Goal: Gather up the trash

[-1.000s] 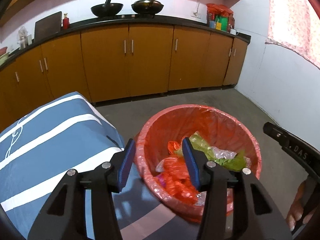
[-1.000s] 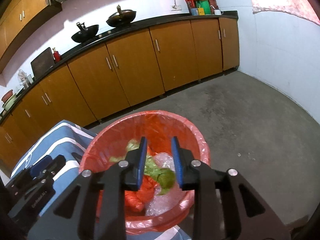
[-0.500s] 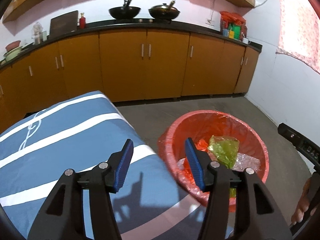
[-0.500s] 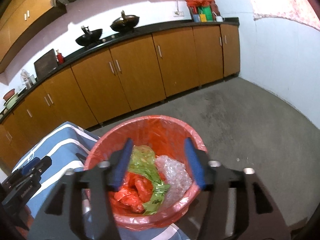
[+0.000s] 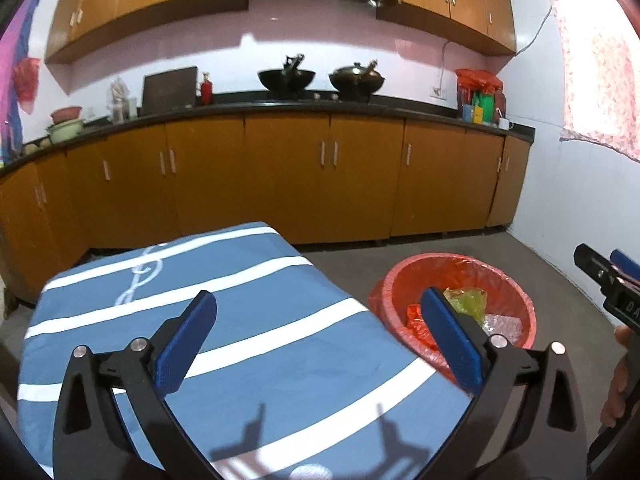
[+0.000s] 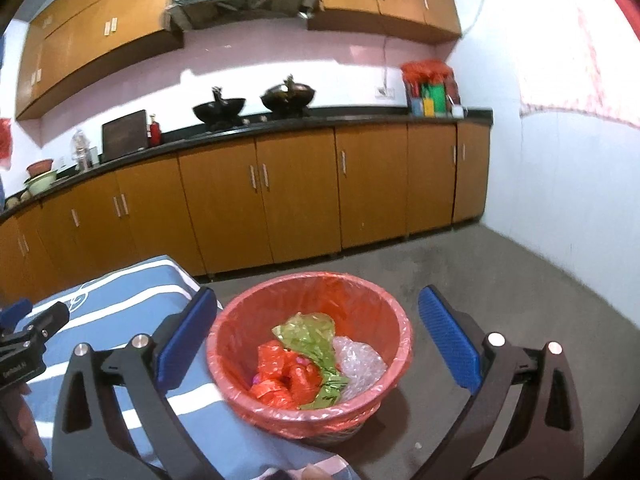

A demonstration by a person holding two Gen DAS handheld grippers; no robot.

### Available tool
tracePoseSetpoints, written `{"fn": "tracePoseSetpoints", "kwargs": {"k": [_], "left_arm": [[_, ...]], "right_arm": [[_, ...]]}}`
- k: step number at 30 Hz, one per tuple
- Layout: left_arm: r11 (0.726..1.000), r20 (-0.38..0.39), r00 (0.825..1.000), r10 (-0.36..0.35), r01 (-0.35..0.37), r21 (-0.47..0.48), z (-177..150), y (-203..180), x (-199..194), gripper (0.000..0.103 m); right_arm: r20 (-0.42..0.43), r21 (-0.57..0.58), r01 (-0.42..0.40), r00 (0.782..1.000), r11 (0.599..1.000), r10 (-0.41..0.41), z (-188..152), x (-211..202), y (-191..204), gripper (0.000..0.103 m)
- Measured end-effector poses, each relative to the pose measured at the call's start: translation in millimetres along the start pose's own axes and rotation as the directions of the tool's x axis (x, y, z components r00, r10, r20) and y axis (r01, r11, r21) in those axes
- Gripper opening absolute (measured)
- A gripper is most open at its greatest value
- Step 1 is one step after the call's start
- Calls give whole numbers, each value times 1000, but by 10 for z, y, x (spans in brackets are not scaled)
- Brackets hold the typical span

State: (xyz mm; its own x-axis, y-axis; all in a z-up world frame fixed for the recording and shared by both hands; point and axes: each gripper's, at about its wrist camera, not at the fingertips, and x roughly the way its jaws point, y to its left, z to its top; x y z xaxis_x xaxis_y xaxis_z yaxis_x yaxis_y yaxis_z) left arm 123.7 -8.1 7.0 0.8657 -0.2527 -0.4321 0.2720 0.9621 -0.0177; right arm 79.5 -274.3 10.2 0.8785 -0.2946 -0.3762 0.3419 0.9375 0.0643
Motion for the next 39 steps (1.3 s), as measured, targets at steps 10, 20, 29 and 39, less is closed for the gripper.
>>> {"fn": "tracePoseSetpoints", "kwargs": {"k": [10,20,29,39], "left_arm": [[994,58,992,111,-110,-19,-229,212,-507,101],[989,75,986,146,-144,-34,-376,279,-792,101],[988,71,985,154,-153,-31,-525,262,-907,101],[988,107,983,151,-153,4,-599,165,-1024,101]], "right_arm": [[62,-64,-14,998,998,19,-114,-525,268,99],[32,-61,-41,999,997,43,-298,-807,340,99],[44,-106,-45,998,993,50,-409,-1000,441,99],[42,-120,-55,997,991,60,-480,-1078,485,99]]}}
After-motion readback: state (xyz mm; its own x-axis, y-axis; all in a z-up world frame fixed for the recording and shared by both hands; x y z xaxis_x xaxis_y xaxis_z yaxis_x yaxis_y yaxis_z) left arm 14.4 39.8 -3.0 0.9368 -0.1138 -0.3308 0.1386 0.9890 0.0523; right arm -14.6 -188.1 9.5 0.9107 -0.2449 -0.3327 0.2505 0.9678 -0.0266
